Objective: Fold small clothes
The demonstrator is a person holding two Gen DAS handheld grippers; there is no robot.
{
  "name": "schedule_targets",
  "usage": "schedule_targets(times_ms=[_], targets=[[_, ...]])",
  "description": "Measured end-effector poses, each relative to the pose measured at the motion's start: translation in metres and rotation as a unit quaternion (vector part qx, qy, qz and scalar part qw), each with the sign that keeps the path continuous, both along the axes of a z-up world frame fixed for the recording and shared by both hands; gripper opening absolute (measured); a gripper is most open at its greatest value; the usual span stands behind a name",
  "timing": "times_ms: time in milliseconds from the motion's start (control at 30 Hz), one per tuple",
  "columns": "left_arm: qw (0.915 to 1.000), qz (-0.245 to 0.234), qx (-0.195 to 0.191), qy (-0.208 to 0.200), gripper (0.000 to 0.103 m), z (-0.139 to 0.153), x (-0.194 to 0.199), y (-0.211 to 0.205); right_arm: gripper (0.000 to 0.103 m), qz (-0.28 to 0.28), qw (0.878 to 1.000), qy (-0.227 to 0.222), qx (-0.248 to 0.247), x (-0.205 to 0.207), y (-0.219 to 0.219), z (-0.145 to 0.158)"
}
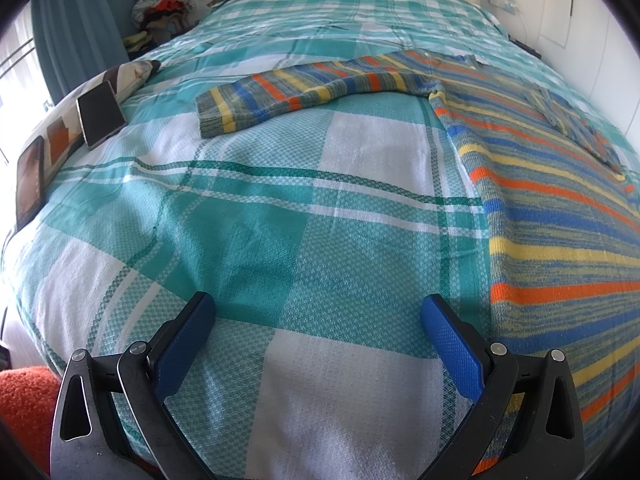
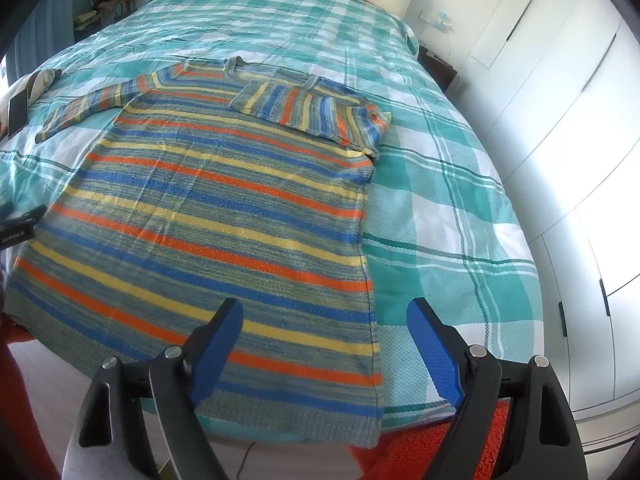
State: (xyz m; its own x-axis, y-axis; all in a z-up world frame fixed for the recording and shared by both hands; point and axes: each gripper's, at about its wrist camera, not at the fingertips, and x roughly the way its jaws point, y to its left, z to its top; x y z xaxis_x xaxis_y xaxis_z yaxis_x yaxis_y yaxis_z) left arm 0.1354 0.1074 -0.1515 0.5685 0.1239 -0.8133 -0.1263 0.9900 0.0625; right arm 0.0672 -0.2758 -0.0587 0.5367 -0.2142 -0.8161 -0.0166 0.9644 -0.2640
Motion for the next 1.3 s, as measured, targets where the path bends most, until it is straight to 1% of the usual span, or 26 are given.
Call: schedule_targets(times_ms=[67,133,167,200,267,300,333,400,467,500,567,600,667,733,767,1033,1300], targets=[[1.0,0.001,0.0,0.002,0.103,0.0,0.0,-0.001,0.083,0.0,1.0,0.002,0.013,0.001,-0.001,-0.003],[0.9999,0.003,-0.01,0.011,0.102,0.003,0.002,0.0,0.083,0.003,0.999,0.004,0.035,0.002,-0.002,-0.006],[0.9995,0.003,-0.027,0.019,0.102,0.008,0.003,0.003,0.083,0.005,0.999,0.003,0.044,0.002,-0.002,-0.007],[0.9983,0.001,-0.055,0.019,0.102,0.014,0.003,0.007,0.083,0.007,0.999,0.001,0.05,0.001,-0.002,-0.008],[0.9932,0.003,-0.116,0.008,0.102,0.029,0.008,0.022,0.083,0.01,0.998,-0.009,0.057,0.0,-0.001,-0.008],[0.9912,0.008,-0.132,0.003,0.102,0.035,0.012,0.029,0.083,0.01,0.998,-0.013,0.061,0.0,-0.002,-0.008],[0.9901,0.015,-0.14,-0.002,0.102,0.042,0.02,0.039,0.083,0.009,0.998,-0.016,0.064,0.0,-0.003,-0.008],[0.9894,0.034,-0.14,-0.011,0.102,0.053,0.04,0.063,0.083,0.006,0.997,-0.021,0.071,0.001,-0.004,-0.009],[0.9871,0.068,-0.144,-0.019,0.101,0.059,0.066,0.095,0.083,0.008,0.997,-0.02,0.076,0.002,-0.003,-0.011],[0.9876,0.093,-0.125,-0.016,0.101,0.062,0.08,0.11,0.083,0.009,0.997,-0.02,0.077,0.003,-0.002,-0.012],[0.9906,0.121,-0.063,-0.01,0.097,0.07,0.1,0.122,0.083,0.016,0.997,-0.02,0.076,0.003,0.001,-0.014],[0.9919,0.121,-0.036,-0.015,0.096,0.077,0.105,0.122,0.083,0.019,0.997,-0.021,0.075,0.003,0.003,-0.015],[0.9936,0.108,0.004,-0.033,0.096,0.091,0.107,0.114,0.083,0.024,0.997,-0.026,0.073,0.002,0.006,-0.015],[0.9927,0.102,0.046,-0.045,0.097,0.102,0.103,0.102,0.083,0.029,0.997,-0.032,0.071,0.002,0.009,-0.015],[0.9923,0.098,0.057,-0.05,0.097,0.105,0.101,0.096,0.083,0.032,0.997,-0.032,0.07,0.003,0.011,-0.016],[0.9899,0.066,0.104,-0.07,0.098,0.126,0.095,0.067,0.083,0.047,0.996,-0.035,0.069,0.007,0.023,-0.017],[0.9892,0.057,0.108,-0.081,0.098,0.138,0.089,0.052,0.083,0.045,0.996,-0.037,0.065,0.002,0.021,-0.015]])
